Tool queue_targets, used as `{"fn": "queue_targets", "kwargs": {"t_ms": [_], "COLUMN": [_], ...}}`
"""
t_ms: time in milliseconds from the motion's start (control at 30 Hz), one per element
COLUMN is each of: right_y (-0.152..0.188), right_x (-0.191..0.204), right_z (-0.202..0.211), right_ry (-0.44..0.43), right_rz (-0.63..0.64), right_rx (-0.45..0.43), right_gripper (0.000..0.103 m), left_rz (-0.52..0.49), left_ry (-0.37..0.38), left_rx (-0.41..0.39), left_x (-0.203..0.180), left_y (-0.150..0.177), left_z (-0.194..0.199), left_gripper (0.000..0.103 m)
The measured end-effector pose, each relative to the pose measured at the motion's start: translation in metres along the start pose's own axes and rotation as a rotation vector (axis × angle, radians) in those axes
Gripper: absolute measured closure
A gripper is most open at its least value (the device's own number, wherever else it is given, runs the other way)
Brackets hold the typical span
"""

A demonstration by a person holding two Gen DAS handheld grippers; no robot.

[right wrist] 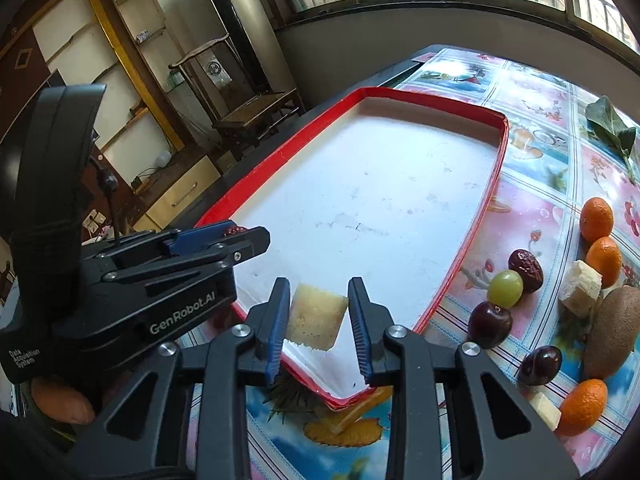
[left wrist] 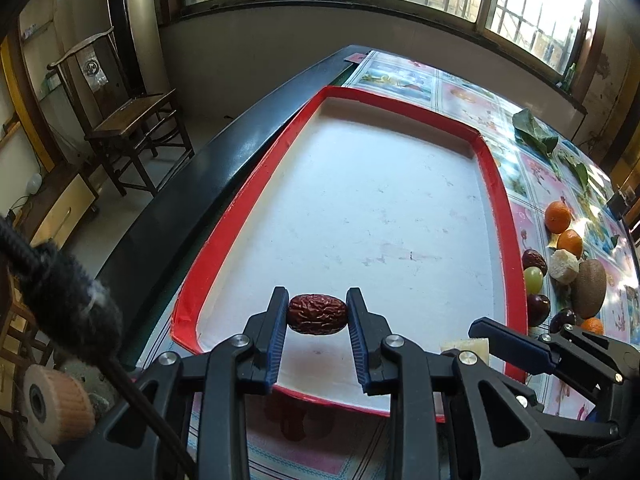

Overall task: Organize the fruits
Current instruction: 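Carry the date into the tray and open the left tool while the right releases the banana there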

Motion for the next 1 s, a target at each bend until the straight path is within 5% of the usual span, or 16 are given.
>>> {"fn": "queue_targets", "kwargs": {"t_ms": [433,567,700,1000], "right_y": [0.007,0.006,0.006,0.027], "right_x": [0.003,0.003,0.002,-0.016], "right_z": [-0.012,-0.01,-0.001,0.055], "right_ry": [0.019,0.029,0.037,0.048], "right_rz": [0.02,0.026,0.031,-0.03], "right_rx": [0.047,0.036,0.019,-0.055], "right_gripper": [0.071,0.058,0.057,0.057], "left_rz": [-0.002,0.0,0.01,0.013], "left_ry": [0.005,0.019,0.021,0.016], "left_rx": [0.017,0.018,-0.002,-0.058], "left_x": [0.002,0.002,0.002,-0.003], "left_y": [0.001,0.003,0.003,0.011], "left_z": [-0.01,-0.008,0.0,0.03], "left_gripper": [0.073,0.063,0.045,0.04]}}
Point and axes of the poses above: each gripper's, at about its wrist camera, not at the fingertips, and z roughly against the way its jaws point, x to its left, y to its underside, the point moved 1 cm from there along -z, roughly the way its jaws point, and after that the axes turned 4 degrees about -y, right-handed, at the moved point
